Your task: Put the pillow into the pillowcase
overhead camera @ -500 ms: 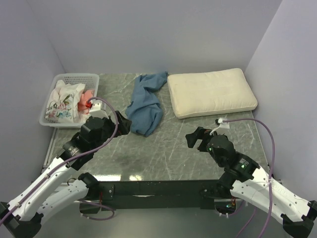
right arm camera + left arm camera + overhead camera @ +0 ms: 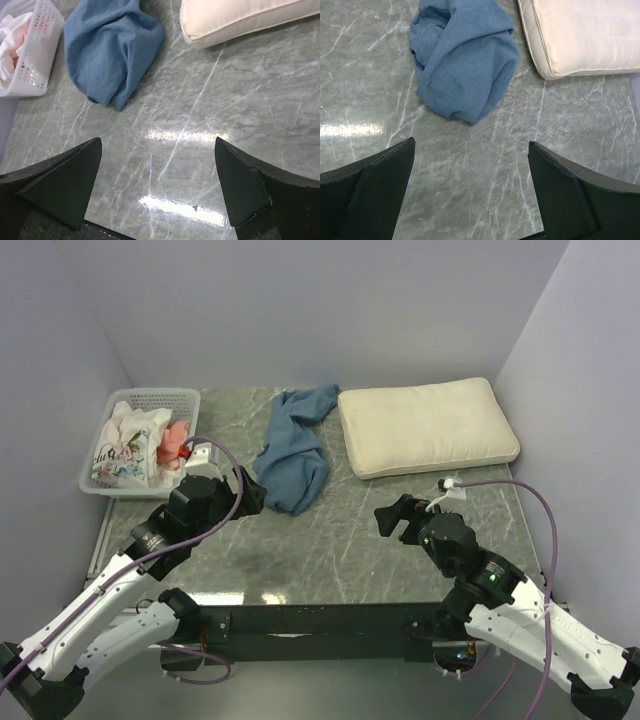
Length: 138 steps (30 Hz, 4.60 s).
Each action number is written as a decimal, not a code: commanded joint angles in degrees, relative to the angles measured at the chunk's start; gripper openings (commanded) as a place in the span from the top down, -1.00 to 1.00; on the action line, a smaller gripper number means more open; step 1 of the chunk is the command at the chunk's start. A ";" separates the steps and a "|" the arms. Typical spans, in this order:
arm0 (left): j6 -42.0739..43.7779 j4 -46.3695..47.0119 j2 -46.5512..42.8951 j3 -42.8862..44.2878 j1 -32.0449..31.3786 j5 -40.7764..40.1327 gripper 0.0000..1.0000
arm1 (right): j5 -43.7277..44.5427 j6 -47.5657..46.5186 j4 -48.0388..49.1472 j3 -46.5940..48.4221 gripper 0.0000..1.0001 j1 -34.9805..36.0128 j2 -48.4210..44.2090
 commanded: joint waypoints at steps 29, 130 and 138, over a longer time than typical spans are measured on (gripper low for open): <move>-10.54 31.79 41.56 -0.37 11.70 4.13 -0.07 | -17.13 4.01 40.22 23.19 -0.37 -4.11 70.26; -24.87 6.38 -5.29 -14.16 15.04 -3.44 -0.72 | -11.43 -3.08 17.74 11.86 1.00 -8.22 48.85; -26.53 8.94 0.34 -18.82 12.33 3.79 -0.52 | -11.59 -7.23 10.96 19.67 1.00 -14.57 47.59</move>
